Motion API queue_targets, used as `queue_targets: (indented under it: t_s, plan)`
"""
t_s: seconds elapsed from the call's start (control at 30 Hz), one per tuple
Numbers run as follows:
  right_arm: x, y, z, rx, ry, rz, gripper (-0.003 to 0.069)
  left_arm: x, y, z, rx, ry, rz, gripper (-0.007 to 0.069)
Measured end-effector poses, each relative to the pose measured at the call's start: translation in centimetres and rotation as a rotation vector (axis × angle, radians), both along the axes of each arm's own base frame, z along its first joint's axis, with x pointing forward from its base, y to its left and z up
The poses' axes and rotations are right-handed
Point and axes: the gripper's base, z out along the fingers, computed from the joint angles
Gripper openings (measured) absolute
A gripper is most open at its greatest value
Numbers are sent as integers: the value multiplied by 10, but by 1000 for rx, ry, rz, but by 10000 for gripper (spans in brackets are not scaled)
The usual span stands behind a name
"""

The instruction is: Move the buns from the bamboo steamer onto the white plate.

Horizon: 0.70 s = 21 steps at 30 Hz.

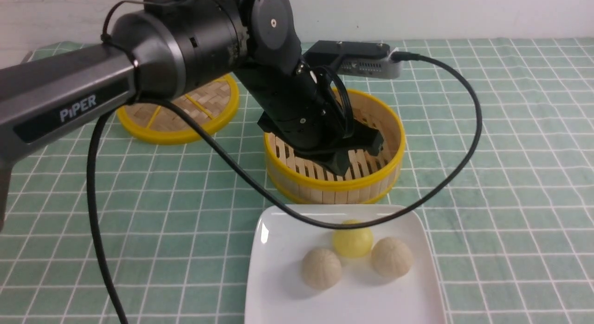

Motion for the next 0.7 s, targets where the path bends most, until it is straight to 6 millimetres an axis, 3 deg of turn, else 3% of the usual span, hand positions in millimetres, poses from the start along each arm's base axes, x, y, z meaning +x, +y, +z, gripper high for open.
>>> queue_targets:
  t_s: [0.57,0.7]
  plan:
    - [1,0,-3,-16,2,-6,-6,-2,1,-1,14,21,-7,15]
    - [3,-7,-17,-203,-1,-87,-4,-2,2,-1,25,21,-11,17]
